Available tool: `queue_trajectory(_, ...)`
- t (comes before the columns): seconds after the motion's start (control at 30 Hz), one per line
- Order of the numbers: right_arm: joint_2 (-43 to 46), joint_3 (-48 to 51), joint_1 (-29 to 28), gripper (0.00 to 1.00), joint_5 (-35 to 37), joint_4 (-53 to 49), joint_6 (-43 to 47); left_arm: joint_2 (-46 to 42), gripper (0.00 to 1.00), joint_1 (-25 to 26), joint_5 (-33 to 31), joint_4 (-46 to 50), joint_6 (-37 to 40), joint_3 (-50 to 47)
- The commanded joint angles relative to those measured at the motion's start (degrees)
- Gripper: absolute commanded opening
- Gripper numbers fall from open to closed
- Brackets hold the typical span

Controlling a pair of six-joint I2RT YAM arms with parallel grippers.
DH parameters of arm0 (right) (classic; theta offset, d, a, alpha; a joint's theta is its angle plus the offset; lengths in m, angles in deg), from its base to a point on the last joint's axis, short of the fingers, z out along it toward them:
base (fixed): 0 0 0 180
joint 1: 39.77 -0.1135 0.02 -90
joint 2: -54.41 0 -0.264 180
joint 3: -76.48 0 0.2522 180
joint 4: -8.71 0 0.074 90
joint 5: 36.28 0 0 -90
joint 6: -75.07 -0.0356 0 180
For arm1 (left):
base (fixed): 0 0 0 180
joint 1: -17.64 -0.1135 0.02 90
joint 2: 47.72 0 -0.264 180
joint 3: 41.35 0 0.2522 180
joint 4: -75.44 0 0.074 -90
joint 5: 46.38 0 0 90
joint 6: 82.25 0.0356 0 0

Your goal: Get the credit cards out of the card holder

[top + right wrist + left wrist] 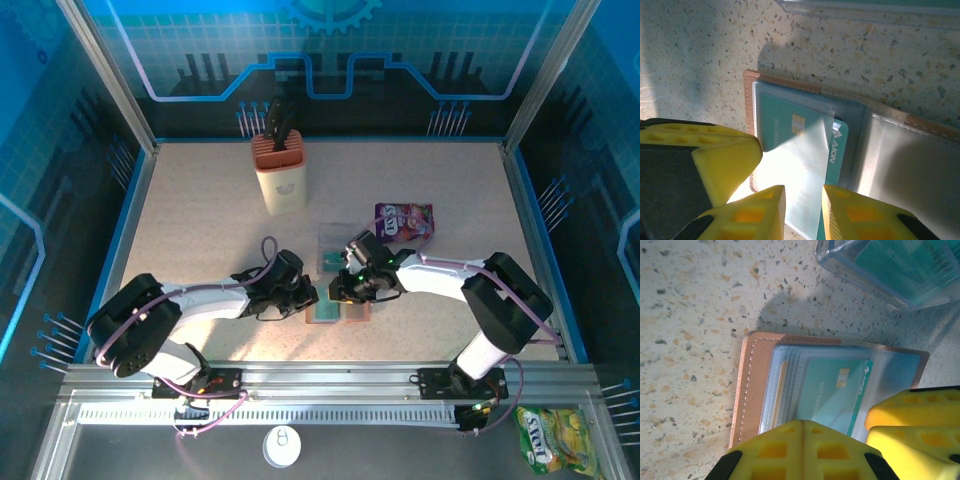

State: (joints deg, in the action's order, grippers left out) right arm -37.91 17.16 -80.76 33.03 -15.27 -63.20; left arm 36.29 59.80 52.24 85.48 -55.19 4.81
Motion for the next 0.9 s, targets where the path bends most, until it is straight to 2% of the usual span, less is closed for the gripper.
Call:
queue_trajectory(0.0,-0.6,1.4,-0.8,0.25,-1.5,1.3,-0.8,1.3,0.0,0.0,-0.1,0.8,-0.2,-1.1)
queue_trajectory(0.27,-1.8,1.6,-0.8,0.25,-1.9,1.3,-0.8,1.6,0.0,-0.1,-0.2,0.6,-0.1,-1.0)
queue_trajectory(0.37,-1.8,2.1,-0.8,0.19,-2.1,2.3,-1.2,1.7,0.0,-0.1,-0.1,0.7,-0.1,-0.9)
queue_trajectory(0.57,-1.4,2.6,-0.8,0.18,-1.7,2.7,-1.5,1.7,0.0,-0.1,-0.3,1.0,0.1,-0.9)
queue_trajectory(0.67,-1.8,2.6,-0.8,0.12,-2.2,2.8,-1.3,1.9,0.0,-0.1,-0.3,0.9,-0.1,-0.9)
queue_trajectory(0.87,-2.2,2.6,-0.8,0.12,-2.5,3.3,-1.2,2.3,0.0,-0.1,-0.2,0.9,-0.1,-0.6)
